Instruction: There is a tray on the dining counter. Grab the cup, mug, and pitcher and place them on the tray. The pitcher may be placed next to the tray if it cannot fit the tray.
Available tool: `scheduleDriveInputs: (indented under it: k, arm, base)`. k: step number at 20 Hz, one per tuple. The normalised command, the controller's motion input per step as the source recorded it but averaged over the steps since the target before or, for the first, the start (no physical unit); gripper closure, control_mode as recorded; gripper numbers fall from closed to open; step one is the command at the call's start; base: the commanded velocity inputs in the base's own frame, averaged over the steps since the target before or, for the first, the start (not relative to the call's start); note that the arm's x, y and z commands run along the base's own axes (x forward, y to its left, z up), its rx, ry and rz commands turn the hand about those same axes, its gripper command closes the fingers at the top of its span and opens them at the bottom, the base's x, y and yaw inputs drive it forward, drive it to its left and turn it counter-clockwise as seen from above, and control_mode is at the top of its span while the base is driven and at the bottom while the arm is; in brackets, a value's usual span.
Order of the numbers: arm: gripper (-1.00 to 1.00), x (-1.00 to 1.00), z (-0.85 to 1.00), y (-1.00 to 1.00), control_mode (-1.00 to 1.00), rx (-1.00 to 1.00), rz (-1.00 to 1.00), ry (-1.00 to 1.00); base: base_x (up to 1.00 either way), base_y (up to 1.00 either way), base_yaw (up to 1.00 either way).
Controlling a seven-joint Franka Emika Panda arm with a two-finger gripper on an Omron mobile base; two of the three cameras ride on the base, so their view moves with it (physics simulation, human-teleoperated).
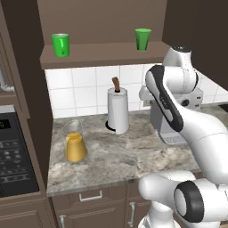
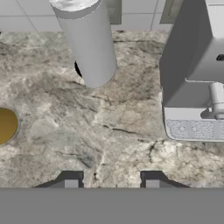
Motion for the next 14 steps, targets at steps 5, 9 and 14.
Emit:
scheduleDriveInputs:
  k: [5,9,14]
  arm:
    - [-1.0,0.0,0.22,0.0,-1.0,0.0,0.0,0.0]
    - [-1.0,0.0,0.44,0.0,-1.0,0.0,0.0,0.0]
    - [-1.0,0.0,0.53,0.0,-1.0,0.0,0.0,-0.03]
  base:
    - [0.0,0.0,0.0]
    - [0.0,0.0,0.0]
    - [0.0,0.0,0.0]
